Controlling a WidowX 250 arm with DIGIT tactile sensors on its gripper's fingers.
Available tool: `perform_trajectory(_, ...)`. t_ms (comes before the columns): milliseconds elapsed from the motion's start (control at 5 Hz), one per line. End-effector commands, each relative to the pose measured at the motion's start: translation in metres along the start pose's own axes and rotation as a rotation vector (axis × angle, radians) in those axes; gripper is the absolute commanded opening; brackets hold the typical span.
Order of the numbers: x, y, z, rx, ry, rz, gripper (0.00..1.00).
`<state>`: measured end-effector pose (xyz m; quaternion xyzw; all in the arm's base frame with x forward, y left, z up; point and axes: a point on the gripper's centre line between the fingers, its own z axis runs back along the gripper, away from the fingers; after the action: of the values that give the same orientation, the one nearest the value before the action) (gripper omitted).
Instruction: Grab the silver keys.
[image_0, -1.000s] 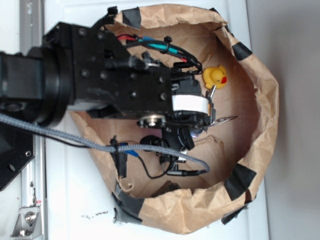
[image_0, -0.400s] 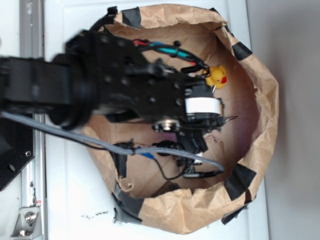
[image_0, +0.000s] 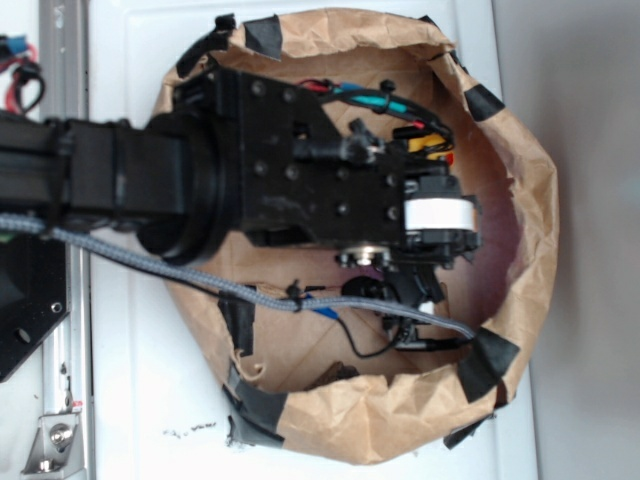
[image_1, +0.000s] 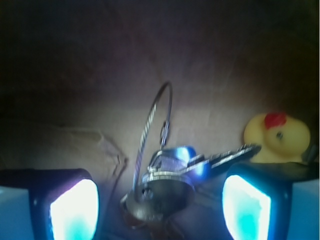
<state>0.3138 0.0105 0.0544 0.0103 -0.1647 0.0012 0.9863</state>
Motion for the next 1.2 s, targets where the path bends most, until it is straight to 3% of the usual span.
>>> perform_trajectory(0,0.027,0.003,0.007,0.004,-0.06,0.046,0.0)
perform_trajectory(1000,0.025,-0.004,-0.002,0.055,-0.081,0.077,0.0)
